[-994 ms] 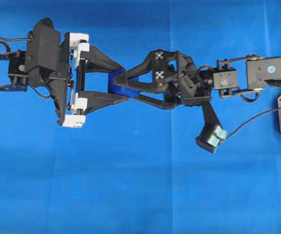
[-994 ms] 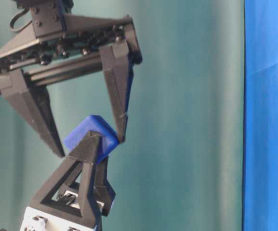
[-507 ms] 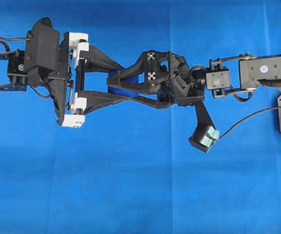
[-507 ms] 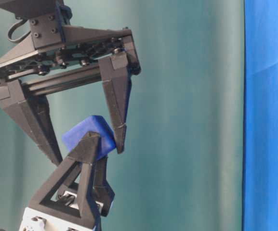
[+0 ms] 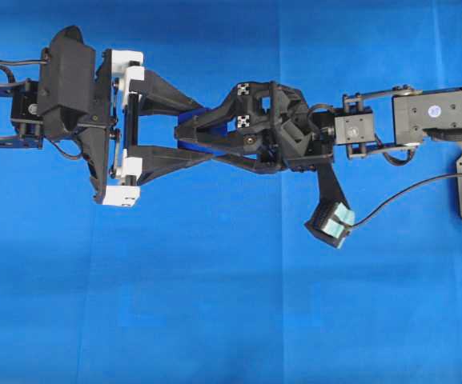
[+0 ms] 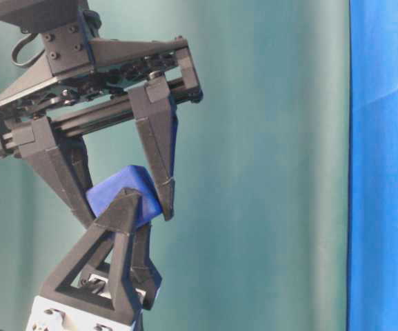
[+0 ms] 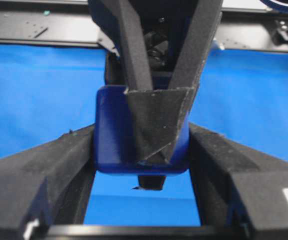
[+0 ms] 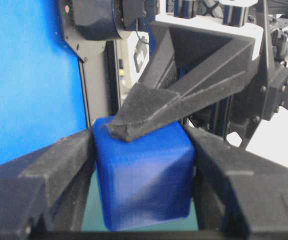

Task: Handover the blue block to the right arm after grasping it with the left arm, then place it in the designated position.
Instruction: 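Move the right gripper to the cube and close on it, then open the left gripper and pull the right gripper back with the cube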

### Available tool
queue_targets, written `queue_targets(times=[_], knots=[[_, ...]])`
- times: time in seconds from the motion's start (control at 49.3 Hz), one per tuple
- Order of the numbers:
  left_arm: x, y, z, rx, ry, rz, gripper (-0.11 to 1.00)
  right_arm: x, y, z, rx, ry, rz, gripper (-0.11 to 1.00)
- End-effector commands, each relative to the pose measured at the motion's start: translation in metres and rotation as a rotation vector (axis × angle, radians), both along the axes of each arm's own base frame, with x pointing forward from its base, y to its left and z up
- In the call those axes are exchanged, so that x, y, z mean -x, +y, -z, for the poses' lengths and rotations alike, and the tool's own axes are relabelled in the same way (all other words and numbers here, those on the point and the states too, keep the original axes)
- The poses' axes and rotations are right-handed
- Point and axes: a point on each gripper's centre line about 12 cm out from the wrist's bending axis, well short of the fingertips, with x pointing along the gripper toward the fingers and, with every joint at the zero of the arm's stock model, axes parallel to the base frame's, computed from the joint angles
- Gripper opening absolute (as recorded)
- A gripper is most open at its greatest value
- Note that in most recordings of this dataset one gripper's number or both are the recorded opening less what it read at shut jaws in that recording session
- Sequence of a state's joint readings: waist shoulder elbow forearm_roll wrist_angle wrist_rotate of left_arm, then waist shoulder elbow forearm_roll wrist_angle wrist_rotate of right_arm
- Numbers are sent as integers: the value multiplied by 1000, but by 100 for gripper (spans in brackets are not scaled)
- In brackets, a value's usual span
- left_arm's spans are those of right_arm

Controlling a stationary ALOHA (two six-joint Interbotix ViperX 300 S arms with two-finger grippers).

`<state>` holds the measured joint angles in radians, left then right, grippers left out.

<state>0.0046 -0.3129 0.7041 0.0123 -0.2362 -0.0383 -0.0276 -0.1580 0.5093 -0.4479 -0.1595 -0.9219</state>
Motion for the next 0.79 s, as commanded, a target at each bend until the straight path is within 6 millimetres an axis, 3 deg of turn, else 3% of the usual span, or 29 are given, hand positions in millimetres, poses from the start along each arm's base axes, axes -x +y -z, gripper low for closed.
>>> queue_targets(times=[0.0,0.284,0.426,0.507,0.771], knots=[[1,-1,-9,0,-29,3,49,-2,-2,-21,-5,-55,6,46],[1,-1,-10,6,-32,2,49,-2,-4,-20,-4,-47,11,46],[1,-1,-10,6,-35,2,84,-2,-4,-18,-3,-37,15,46],[1,0,-10,6,-35,-1,93,-1,-3,-19,-3,-37,14,46],[1,4,-10,7,-35,-12,92,0,-3,-17,-3,-32,13,46]])
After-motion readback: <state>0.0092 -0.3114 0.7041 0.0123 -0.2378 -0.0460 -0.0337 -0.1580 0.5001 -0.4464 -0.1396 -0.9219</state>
